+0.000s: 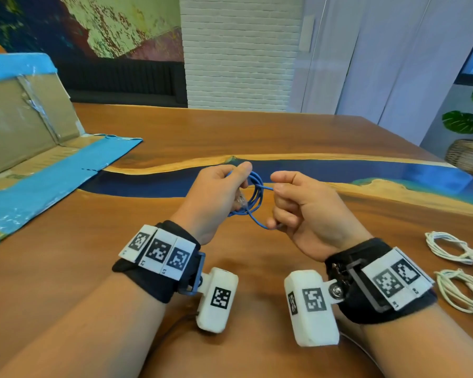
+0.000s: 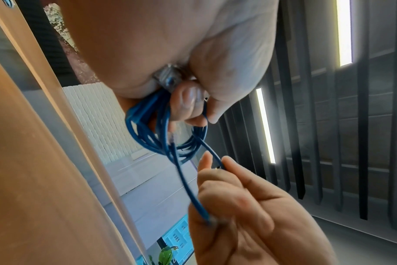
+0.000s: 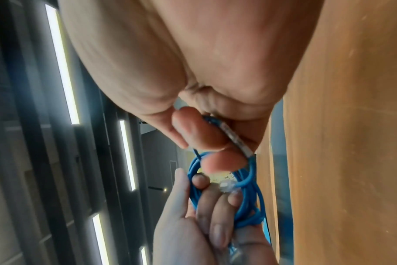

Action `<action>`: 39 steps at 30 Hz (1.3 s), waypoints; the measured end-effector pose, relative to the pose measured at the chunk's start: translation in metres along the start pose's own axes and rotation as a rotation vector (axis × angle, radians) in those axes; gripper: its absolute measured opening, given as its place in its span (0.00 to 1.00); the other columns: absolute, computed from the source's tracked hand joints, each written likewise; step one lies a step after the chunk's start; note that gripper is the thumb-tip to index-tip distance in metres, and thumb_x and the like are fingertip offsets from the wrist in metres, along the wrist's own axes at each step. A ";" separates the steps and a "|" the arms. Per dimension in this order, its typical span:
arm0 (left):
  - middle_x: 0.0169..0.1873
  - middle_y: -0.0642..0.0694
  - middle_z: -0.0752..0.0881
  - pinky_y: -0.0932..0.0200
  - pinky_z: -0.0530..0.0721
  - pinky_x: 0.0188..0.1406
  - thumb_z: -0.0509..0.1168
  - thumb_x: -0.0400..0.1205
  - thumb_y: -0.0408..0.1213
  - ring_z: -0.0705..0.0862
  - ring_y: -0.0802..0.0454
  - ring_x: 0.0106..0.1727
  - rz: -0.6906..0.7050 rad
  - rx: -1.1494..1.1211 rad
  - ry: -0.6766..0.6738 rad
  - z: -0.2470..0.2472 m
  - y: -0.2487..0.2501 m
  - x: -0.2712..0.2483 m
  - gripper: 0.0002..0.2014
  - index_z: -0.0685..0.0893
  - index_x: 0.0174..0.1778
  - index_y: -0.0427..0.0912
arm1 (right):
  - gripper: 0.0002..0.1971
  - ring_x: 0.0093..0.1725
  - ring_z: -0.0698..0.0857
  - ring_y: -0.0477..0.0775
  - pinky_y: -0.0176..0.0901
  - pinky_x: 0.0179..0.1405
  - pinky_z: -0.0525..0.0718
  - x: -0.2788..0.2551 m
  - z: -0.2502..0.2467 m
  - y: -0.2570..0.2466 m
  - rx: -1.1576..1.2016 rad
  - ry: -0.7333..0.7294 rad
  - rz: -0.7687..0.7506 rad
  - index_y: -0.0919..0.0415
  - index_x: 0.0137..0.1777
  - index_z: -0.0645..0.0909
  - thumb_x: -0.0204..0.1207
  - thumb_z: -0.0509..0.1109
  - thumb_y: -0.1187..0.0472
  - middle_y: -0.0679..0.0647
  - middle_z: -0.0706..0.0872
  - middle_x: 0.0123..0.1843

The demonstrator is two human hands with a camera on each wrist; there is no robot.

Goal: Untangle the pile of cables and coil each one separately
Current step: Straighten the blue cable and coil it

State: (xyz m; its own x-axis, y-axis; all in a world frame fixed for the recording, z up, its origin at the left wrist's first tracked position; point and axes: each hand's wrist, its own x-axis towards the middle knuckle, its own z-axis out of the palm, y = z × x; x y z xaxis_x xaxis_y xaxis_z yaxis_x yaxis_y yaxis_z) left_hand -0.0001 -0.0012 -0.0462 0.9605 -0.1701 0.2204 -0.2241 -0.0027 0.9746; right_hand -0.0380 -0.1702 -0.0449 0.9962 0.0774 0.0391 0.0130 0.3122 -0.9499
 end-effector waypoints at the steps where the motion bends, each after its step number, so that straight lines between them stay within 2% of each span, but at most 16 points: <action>1: 0.18 0.55 0.64 0.53 0.70 0.33 0.62 0.90 0.46 0.63 0.53 0.22 -0.008 -0.020 0.009 0.001 0.000 0.000 0.20 0.76 0.37 0.37 | 0.07 0.19 0.61 0.47 0.41 0.20 0.72 -0.001 -0.002 -0.002 -0.027 -0.021 0.018 0.61 0.62 0.76 0.88 0.60 0.68 0.50 0.65 0.27; 3: 0.18 0.54 0.62 0.54 0.70 0.31 0.61 0.91 0.46 0.60 0.53 0.21 -0.033 -0.074 0.025 0.001 0.003 0.000 0.19 0.76 0.37 0.39 | 0.08 0.19 0.58 0.45 0.34 0.15 0.59 -0.002 -0.007 -0.004 -0.120 -0.050 0.017 0.61 0.62 0.78 0.89 0.60 0.68 0.52 0.71 0.29; 5: 0.18 0.53 0.60 0.56 0.69 0.30 0.60 0.91 0.46 0.58 0.53 0.21 -0.080 -0.176 0.023 0.001 0.008 -0.002 0.18 0.76 0.38 0.40 | 0.09 0.19 0.59 0.45 0.32 0.15 0.59 -0.001 -0.010 -0.005 -0.171 -0.059 -0.018 0.63 0.60 0.81 0.88 0.61 0.70 0.54 0.78 0.31; 7: 0.20 0.53 0.57 0.58 0.69 0.28 0.61 0.91 0.48 0.56 0.53 0.20 -0.155 -0.333 0.004 0.000 0.014 -0.004 0.19 0.77 0.38 0.41 | 0.08 0.21 0.68 0.47 0.36 0.17 0.69 0.000 -0.009 -0.003 -0.192 -0.038 -0.075 0.64 0.56 0.84 0.86 0.64 0.71 0.56 0.85 0.34; 9: 0.21 0.53 0.55 0.61 0.69 0.25 0.63 0.90 0.49 0.55 0.55 0.19 -0.207 -0.483 -0.035 0.000 0.019 -0.006 0.19 0.77 0.36 0.41 | 0.07 0.30 0.82 0.51 0.43 0.33 0.83 0.001 -0.009 0.000 -0.249 -0.016 -0.139 0.63 0.51 0.87 0.84 0.68 0.71 0.57 0.91 0.38; 11: 0.24 0.52 0.51 0.63 0.69 0.23 0.63 0.89 0.49 0.54 0.56 0.19 -0.213 -0.573 -0.077 -0.001 0.023 -0.008 0.19 0.77 0.36 0.41 | 0.07 0.42 0.89 0.52 0.46 0.47 0.86 0.001 -0.009 0.003 -0.360 -0.012 -0.241 0.59 0.48 0.89 0.82 0.71 0.70 0.57 0.93 0.42; 13: 0.26 0.51 0.50 0.64 0.69 0.22 0.62 0.90 0.48 0.53 0.56 0.19 -0.192 -0.624 -0.102 -0.001 0.025 -0.010 0.20 0.77 0.35 0.41 | 0.07 0.46 0.89 0.48 0.43 0.49 0.86 0.002 -0.008 0.004 -0.422 0.001 -0.352 0.57 0.48 0.90 0.81 0.74 0.69 0.53 0.94 0.44; 15: 0.25 0.52 0.51 0.65 0.69 0.22 0.62 0.90 0.48 0.53 0.57 0.18 -0.178 -0.661 -0.108 -0.002 0.026 -0.010 0.19 0.77 0.35 0.42 | 0.07 0.44 0.89 0.49 0.43 0.47 0.88 0.002 -0.006 0.006 -0.413 0.034 -0.407 0.57 0.47 0.91 0.80 0.74 0.69 0.51 0.93 0.43; 19: 0.21 0.54 0.54 0.65 0.70 0.23 0.61 0.90 0.48 0.56 0.58 0.17 -0.170 -0.705 -0.094 -0.001 0.022 -0.010 0.20 0.77 0.35 0.42 | 0.07 0.46 0.92 0.60 0.52 0.50 0.92 0.001 0.006 0.014 -0.264 0.051 -0.393 0.63 0.49 0.90 0.82 0.71 0.71 0.62 0.94 0.44; 23: 0.20 0.52 0.57 0.60 0.72 0.29 0.60 0.91 0.48 0.55 0.54 0.21 -0.094 -0.588 0.006 0.003 0.020 -0.008 0.20 0.77 0.35 0.42 | 0.07 0.54 0.93 0.62 0.51 0.56 0.91 -0.001 0.016 0.016 0.021 0.005 -0.245 0.68 0.56 0.87 0.83 0.69 0.70 0.68 0.93 0.51; 26: 0.19 0.51 0.60 0.58 0.69 0.32 0.58 0.92 0.46 0.58 0.53 0.22 0.020 -0.455 0.042 0.007 0.019 -0.008 0.19 0.76 0.36 0.41 | 0.14 0.57 0.91 0.60 0.57 0.63 0.88 0.001 0.017 0.019 0.028 0.036 -0.184 0.64 0.58 0.86 0.72 0.77 0.66 0.66 0.93 0.55; 29: 0.20 0.49 0.63 0.61 0.74 0.30 0.58 0.92 0.43 0.69 0.52 0.22 0.136 -0.285 0.038 0.013 0.017 -0.013 0.18 0.76 0.39 0.37 | 0.07 0.50 0.91 0.61 0.59 0.62 0.87 0.004 0.019 0.020 -0.007 0.125 -0.218 0.61 0.49 0.84 0.75 0.77 0.69 0.62 0.92 0.45; 31: 0.18 0.53 0.66 0.67 0.75 0.29 0.57 0.92 0.41 0.73 0.58 0.21 0.209 -0.171 0.044 0.017 0.017 -0.016 0.16 0.76 0.41 0.35 | 0.07 0.46 0.89 0.60 0.55 0.58 0.89 0.004 0.019 0.020 0.027 0.131 -0.220 0.61 0.48 0.80 0.77 0.75 0.70 0.61 0.90 0.40; 35: 0.16 0.58 0.72 0.68 0.78 0.28 0.57 0.92 0.38 0.76 0.61 0.19 0.286 -0.087 0.006 0.018 0.019 -0.017 0.16 0.78 0.45 0.30 | 0.10 0.43 0.89 0.57 0.51 0.49 0.89 0.005 0.018 0.019 0.055 0.130 -0.222 0.58 0.50 0.72 0.82 0.71 0.70 0.59 0.90 0.40; 37: 0.18 0.57 0.73 0.70 0.77 0.26 0.59 0.91 0.38 0.76 0.61 0.21 0.267 -0.071 -0.016 0.016 0.019 -0.017 0.15 0.79 0.43 0.31 | 0.11 0.41 0.90 0.58 0.54 0.49 0.90 0.006 0.017 0.018 -0.030 0.176 -0.266 0.58 0.49 0.72 0.82 0.72 0.70 0.64 0.90 0.41; 39: 0.22 0.49 0.76 0.67 0.80 0.32 0.63 0.90 0.39 0.81 0.55 0.27 0.257 -0.021 -0.038 0.012 0.016 -0.014 0.17 0.81 0.40 0.30 | 0.11 0.41 0.91 0.65 0.62 0.51 0.92 0.006 0.013 0.015 -0.126 0.217 -0.311 0.58 0.48 0.73 0.80 0.74 0.71 0.73 0.90 0.45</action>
State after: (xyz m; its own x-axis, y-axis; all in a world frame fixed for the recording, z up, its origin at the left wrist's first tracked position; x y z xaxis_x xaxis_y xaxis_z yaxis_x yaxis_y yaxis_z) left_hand -0.0192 -0.0112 -0.0337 0.8656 -0.1997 0.4593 -0.4559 0.0653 0.8876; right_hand -0.0331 -0.1529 -0.0552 0.9380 -0.2084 0.2771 0.3138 0.1701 -0.9341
